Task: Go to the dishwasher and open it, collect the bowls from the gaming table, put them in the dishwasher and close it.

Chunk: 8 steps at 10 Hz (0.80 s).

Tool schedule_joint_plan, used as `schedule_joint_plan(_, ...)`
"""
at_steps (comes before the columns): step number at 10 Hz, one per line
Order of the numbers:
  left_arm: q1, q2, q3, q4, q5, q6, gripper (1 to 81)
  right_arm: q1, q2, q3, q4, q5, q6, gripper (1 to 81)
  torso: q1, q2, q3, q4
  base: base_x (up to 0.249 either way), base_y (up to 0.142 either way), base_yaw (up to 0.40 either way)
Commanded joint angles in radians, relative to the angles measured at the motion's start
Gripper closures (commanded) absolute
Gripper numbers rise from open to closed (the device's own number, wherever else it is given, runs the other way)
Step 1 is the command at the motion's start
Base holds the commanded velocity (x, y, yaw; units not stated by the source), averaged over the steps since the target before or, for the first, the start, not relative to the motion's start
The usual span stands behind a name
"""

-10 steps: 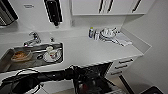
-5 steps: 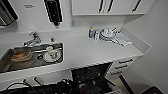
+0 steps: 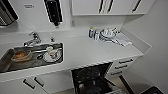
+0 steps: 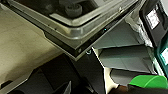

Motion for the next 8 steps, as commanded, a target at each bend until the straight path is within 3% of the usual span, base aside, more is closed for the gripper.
schedule_joint_plan(1, 0.143, -0.039, -0.062, 0.028, -0.182, 0.043, 1.0, 0.001, -0.132, 0.145, -0.025, -0.027, 0.001, 81.1, 0.0, 0.0, 0.0, 0.0, 0.0, 0.0, 0.0)
schedule_joint_plan(4, 0.275, 0.027, -0.292, 0.029, -0.344, 0.043, 1.0, 0.027, -0.222, 0.24, -0.023, -0.026, 0.002, 81.1, 0.0, 0.0, 0.0, 0.0, 0.0, 0.0, 0.0)
schedule_joint_plan(6, 0.329, 0.076, -0.406, 0.029, -0.402, 0.043, 1.0, 0.047, -0.265, 0.285, -0.014, -0.026, 0.016, 81.1, 0.0, 0.0, 0.0, 0.0, 0.0, 0.0, 0.0)
schedule_joint_plan(8, 0.37, 0.107, -0.449, 0.03, -0.42, 0.045, 1.0, 0.089, -0.333, 0.378, -0.012, -0.026, 0.038, 81.1, 0.0, 0.0, 0.0, 0.0, 0.0, 0.0, 0.0)
